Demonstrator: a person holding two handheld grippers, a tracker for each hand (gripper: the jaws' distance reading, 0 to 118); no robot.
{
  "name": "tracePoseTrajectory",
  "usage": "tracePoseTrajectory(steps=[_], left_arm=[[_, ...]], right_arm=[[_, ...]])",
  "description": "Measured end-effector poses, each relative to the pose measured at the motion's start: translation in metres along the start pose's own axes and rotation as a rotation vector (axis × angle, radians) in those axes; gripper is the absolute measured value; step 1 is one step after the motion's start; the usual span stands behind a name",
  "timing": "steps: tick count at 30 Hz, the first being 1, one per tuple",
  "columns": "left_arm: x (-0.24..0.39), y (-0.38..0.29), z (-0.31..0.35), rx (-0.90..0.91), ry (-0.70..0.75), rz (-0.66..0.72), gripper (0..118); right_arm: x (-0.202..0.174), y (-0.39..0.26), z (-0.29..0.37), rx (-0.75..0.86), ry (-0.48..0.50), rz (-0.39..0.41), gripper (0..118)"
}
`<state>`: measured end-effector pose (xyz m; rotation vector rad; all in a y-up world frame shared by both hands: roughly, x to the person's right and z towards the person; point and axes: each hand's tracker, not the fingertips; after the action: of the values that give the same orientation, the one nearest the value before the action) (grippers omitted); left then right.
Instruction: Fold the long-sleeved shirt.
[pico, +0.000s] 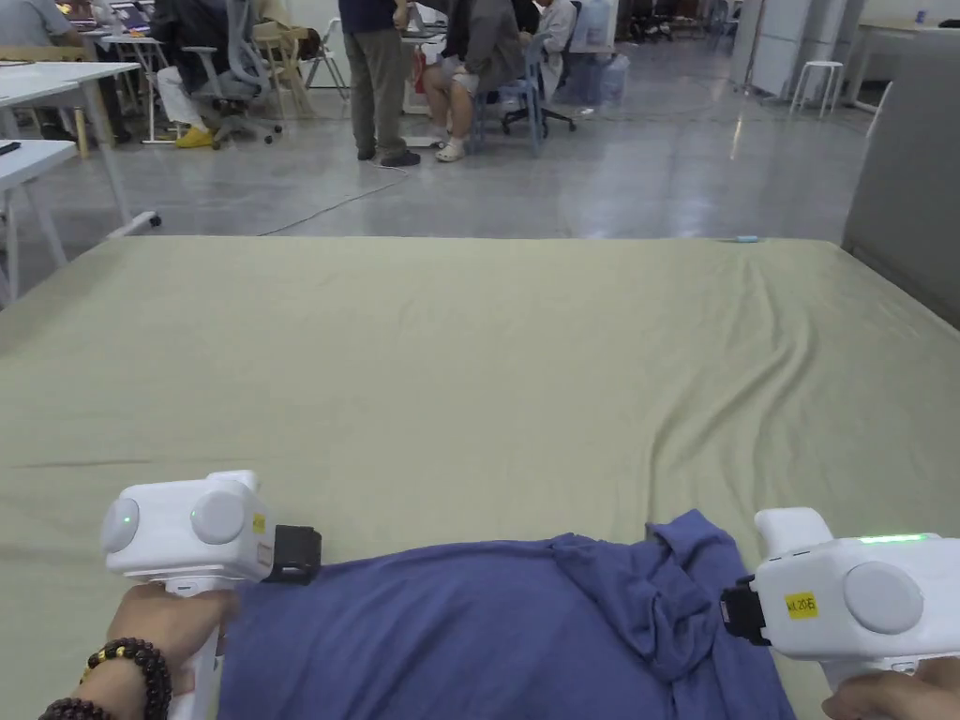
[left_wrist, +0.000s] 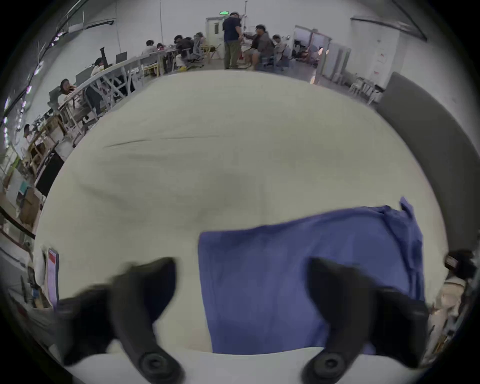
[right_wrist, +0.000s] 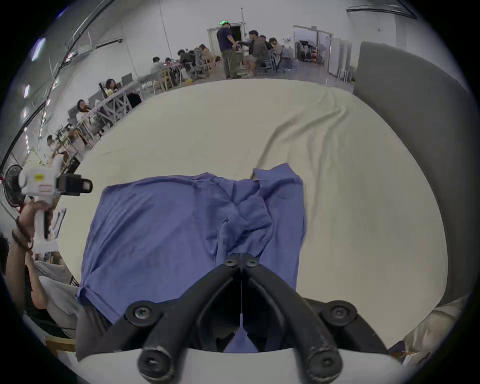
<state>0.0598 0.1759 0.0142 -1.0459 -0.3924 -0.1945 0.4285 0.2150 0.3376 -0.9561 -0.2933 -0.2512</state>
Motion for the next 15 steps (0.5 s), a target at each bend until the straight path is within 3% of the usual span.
tracePoseTrajectory(steps=[3, 5, 6, 7, 9, 10, 11, 12, 13, 14, 15], left_arm=[[0.001, 0.011, -0.035, -0.058, 0.031, -0.017, 109], [0.003, 0.013, -0.056, -0.110, 0.049, -0.015, 106], [0.003, 0.011, -0.065, -0.125, 0.059, -0.022, 96], [0.004, 0.009, -0.071, -0.138, 0.079, -0.018, 76], [0.004, 0.002, -0.074, -0.124, 0.073, 0.024, 75], [0.006, 0.002, -0.068, -0.100, 0.085, 0.035, 56], [0.008, 0.002, -0.060, -0.098, 0.084, 0.026, 15], [0.010, 0.001, -0.052, -0.059, 0.077, 0.006, 0], [0.012, 0.001, -0.045, -0.033, 0.021, 0.003, 0], [0.014, 0.000, -0.037, -0.025, -0.010, 0.033, 0], [0.013, 0.001, -0.034, -0.040, 0.001, 0.015, 0]], right_arm=[[0.009, 0.010, -0.012, -0.028, 0.015, -0.013, 0], [0.010, 0.019, -0.019, -0.033, -0.031, -0.003, 0], [0.011, 0.026, -0.024, -0.036, -0.054, 0.014, 0], [0.012, 0.035, -0.030, -0.037, -0.064, 0.022, 0], [0.016, 0.056, -0.045, -0.048, -0.068, 0.020, 0], [0.019, 0.066, -0.054, -0.049, -0.062, 0.016, 0], [0.020, 0.076, -0.062, -0.049, -0.065, 0.015, 3], [0.019, 0.086, -0.073, -0.054, -0.077, 0.028, 23], [0.022, 0.097, -0.085, -0.061, -0.082, 0.039, 32], [0.023, 0.106, -0.097, -0.070, -0.078, 0.036, 32], [0.024, 0.114, -0.110, -0.112, -0.066, 0.032, 63]])
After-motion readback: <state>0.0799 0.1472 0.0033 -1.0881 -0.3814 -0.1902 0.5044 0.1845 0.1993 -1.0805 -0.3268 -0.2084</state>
